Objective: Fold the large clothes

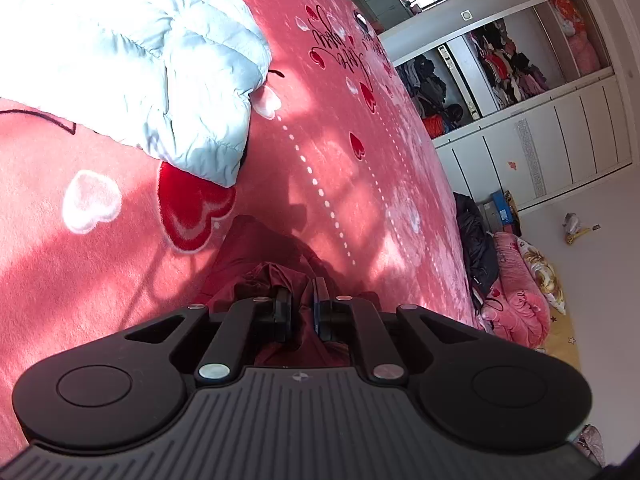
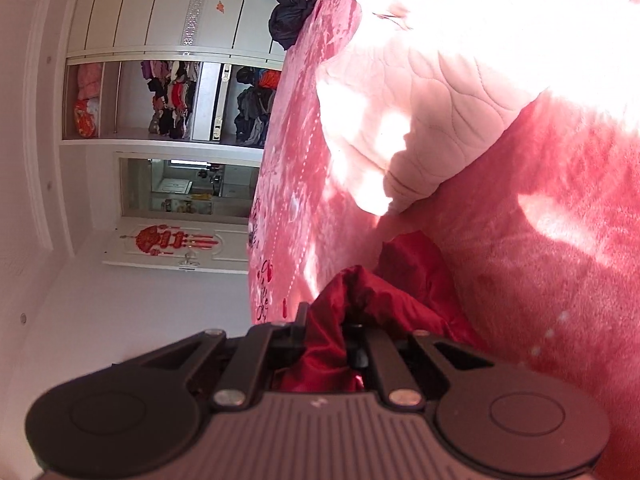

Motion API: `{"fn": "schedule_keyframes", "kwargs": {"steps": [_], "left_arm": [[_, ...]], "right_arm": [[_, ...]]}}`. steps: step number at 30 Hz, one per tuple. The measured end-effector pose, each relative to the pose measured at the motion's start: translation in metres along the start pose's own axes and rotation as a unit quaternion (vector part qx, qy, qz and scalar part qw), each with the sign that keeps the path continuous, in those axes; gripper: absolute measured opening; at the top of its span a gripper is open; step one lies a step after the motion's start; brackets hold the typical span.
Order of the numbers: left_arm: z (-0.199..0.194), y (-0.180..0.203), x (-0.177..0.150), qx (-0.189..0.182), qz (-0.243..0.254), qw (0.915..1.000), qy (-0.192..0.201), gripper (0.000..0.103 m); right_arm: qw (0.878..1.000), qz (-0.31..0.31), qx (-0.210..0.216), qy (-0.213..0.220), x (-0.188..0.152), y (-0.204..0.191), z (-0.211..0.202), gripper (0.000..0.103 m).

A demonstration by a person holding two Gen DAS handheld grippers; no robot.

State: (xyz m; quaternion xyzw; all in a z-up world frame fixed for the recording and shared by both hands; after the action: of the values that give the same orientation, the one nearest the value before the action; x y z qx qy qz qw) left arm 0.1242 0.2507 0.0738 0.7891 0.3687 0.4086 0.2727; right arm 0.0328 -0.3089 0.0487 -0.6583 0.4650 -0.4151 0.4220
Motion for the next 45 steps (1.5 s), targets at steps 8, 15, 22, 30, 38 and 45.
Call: {"fn": "schedule_keyframes", "kwargs": {"steps": [8, 15, 22, 30, 38, 45], "left_arm": [[0.027, -0.005, -0.001, 0.005, 0.022, 0.9997, -0.006, 0.017], [0.015, 0.005, 0.003, -0.02, 0.047, 0.9987, 0.008, 0.024], [-0.015, 0.019, 0.019, -0.026, 0.099, 0.9921, 0.073, 0.053], [-0.057, 0.053, -0.004, -0.037, 0.265, 0.9582, 0.1, 0.053], [-0.034, 0.095, -0.098, -0.089, 0.408, 0.9071, 0.052, 0.053], [-0.004, 0.116, -0.158, -0.138, 0.454, 0.8797, 0.029, 0.053]], "right_arm": [[1.0, 0.0, -0.016, -0.001, 0.005, 0.01, 0.015, 0.022], [1.0, 0.003, 0.003, 0.013, 0.011, 0.009, 0.007, 0.051], [0.998, -0.04, 0.021, 0.053, 0.022, -0.012, -0.016, 0.075], [0.967, -0.234, 0.058, 0.084, -0.007, -0.072, -0.056, 0.088], [0.912, -0.395, 0.095, 0.058, -0.11, -0.099, -0.053, 0.099], [0.855, -0.515, 0.065, 0.023, -0.183, -0.083, -0.007, 0.101]]}}
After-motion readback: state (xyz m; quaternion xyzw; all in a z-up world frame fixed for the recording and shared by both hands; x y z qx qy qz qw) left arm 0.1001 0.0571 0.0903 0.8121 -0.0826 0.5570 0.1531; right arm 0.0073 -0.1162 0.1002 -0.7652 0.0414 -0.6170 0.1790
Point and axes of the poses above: each gripper's, at about its wrist camera, not at the fingertips, and z roughly the way its jaws point, y to its right, x to its top, the point moved 1 cm from there along z, roughly the way its jaws point, and after that the axes turned 14 degrees about y, right-handed, at the moved point
